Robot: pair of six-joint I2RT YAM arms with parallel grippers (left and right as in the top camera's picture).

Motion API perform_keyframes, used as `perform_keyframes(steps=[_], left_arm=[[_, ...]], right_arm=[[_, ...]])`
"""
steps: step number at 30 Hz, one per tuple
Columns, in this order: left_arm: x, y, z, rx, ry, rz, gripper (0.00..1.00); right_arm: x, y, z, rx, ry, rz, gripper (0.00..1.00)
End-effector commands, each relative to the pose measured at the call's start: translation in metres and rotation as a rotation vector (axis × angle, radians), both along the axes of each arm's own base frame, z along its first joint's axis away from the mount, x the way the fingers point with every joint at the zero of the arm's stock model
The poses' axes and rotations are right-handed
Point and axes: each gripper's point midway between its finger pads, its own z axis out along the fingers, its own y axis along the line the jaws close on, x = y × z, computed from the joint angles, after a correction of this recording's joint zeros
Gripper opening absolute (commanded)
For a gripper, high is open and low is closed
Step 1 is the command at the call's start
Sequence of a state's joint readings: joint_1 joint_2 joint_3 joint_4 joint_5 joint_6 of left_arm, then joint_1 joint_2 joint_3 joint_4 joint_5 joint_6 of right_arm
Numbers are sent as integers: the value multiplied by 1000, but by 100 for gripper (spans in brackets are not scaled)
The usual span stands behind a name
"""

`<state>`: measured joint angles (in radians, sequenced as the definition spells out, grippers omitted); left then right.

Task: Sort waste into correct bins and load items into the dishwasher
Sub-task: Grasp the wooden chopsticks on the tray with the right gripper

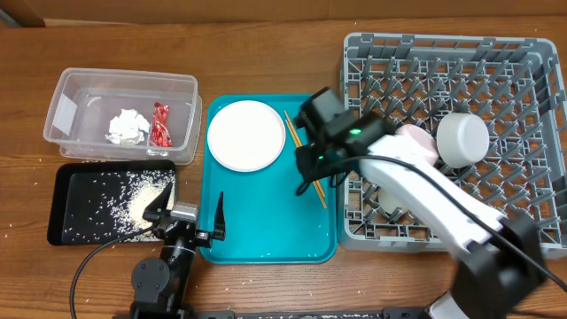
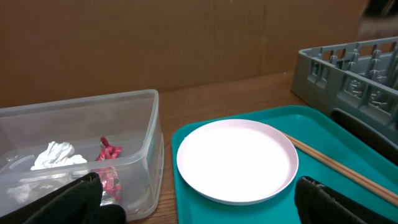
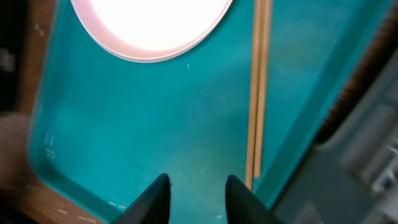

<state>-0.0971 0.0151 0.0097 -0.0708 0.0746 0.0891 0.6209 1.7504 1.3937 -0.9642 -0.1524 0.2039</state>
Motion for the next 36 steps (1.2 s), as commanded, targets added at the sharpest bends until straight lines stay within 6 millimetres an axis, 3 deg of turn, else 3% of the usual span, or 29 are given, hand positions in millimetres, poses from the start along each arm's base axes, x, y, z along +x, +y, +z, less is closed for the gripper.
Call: perform_keyframes(steps=[1,5,13,16,18,20,22,23,25,27,30,33,36], left_arm=[[0,3,0,9,-6,12,100],[0,3,0,9,-6,12,100],[0,3,0,9,-6,12,100],[0,3,0,9,-6,12,100],[0,3,0,9,-6,12,100],[0,3,0,9,-6,12,100],[0,3,0,9,-6,12,100],[0,3,0,9,-6,12,100],[0,3,0,9,-6,12,100],[0,3,0,9,-6,12,100],[0,3,0,9,-6,12,100],[0,3,0,9,-6,12,100],[0,3,0,9,-6,12,100]], right_arm=[[3,-6,-48,-106,50,5,26],[18,-9,-79,-146,52,-18,27],[19,-25,-125,-263,97,-19,27],[10,-20,-127,-238,135,-5,14],[3,-10,-123,-195,168,12,4],[1,0,-112,-148,184,20,4],[12,11,-75,-78,135,-12,4],[16,12,-66,-64,121,-23,4],[32,9,-23,-17,37,-110,4],[47,-7,8,-8,-41,-212,4],[74,-61,47,-45,-176,-391,4],[86,-88,45,-78,-191,-414,4],[85,-107,11,-171,-142,-379,4]])
